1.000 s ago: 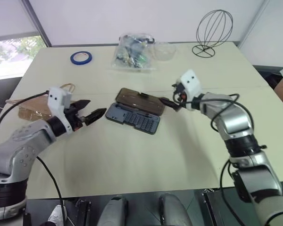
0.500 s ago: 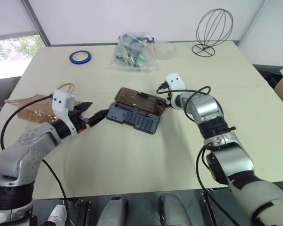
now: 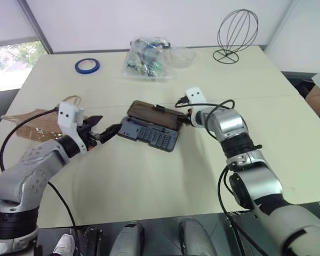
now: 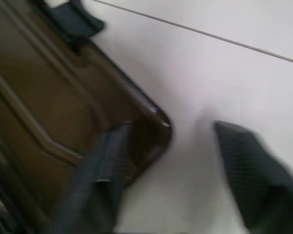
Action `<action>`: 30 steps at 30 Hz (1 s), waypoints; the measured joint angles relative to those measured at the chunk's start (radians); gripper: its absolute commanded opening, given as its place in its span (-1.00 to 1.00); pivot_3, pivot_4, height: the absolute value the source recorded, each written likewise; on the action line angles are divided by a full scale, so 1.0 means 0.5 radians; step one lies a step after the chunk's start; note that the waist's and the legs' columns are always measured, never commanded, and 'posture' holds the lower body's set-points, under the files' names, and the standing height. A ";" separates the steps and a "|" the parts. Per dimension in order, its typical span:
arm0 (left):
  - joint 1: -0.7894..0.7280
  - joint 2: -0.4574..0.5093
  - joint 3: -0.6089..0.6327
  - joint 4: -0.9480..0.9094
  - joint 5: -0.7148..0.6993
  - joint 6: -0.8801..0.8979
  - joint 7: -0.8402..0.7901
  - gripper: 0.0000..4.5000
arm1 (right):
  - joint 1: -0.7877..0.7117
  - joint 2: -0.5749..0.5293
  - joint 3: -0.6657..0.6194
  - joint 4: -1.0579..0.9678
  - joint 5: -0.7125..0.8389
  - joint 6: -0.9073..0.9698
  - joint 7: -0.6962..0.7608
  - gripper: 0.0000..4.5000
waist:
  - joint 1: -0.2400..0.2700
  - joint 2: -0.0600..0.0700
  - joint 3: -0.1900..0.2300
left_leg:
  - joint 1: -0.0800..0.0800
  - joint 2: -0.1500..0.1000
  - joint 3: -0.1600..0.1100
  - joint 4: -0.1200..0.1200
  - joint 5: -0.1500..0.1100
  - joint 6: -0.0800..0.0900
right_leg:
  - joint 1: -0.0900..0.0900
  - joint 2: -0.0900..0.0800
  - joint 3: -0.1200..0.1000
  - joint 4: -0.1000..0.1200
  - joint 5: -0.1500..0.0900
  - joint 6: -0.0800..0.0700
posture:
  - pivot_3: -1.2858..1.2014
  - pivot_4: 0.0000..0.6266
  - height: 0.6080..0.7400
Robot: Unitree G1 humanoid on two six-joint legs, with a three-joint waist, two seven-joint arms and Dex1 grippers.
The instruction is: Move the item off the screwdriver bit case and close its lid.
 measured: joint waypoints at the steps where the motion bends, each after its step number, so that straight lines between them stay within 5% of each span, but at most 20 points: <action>1: 0.000 0.000 0.004 0.000 0.009 0.000 0.001 1.00 | 0.000 0.004 -0.001 -0.001 -0.003 -0.001 -0.006 -0.79 | 0.003 0.000 0.000 | 0.000 -0.001 0.000 0.001 0.000 0.000 | 0.001 0.000 0.000 0.000 0.000 0.000 | 0.03 -0.52 1.00; 2: 0.000 0.000 0.008 0.001 0.013 0.000 0.002 1.00 | -0.001 0.000 -0.014 -0.012 -0.003 0.001 -0.010 -0.99 | 0.005 0.000 0.000 | 0.000 -0.001 -0.001 0.001 0.000 0.000 | 0.002 0.000 0.000 -0.001 0.000 0.000 | 0.03 -0.52 1.00; 12: -0.027 0.001 0.055 0.014 0.059 -0.009 -0.007 1.00 | 0.068 -0.086 0.016 -0.185 -0.006 0.026 0.140 -0.99 | -0.010 -0.003 -0.003 | 0.002 0.001 -0.001 0.000 0.000 0.000 | 0.002 0.001 0.000 0.000 0.000 0.000 | 0.03 -0.52 1.00; 30: -0.116 -0.012 0.045 0.096 0.139 -0.031 -0.062 1.00 | 0.519 -0.737 0.496 -1.119 -0.122 -0.695 1.093 -0.99 | -0.003 -0.002 -0.002 | 0.000 0.001 0.000 -0.001 0.000 0.000 | -0.001 0.001 0.000 -0.001 0.000 0.000 | 0.03 -0.52 1.00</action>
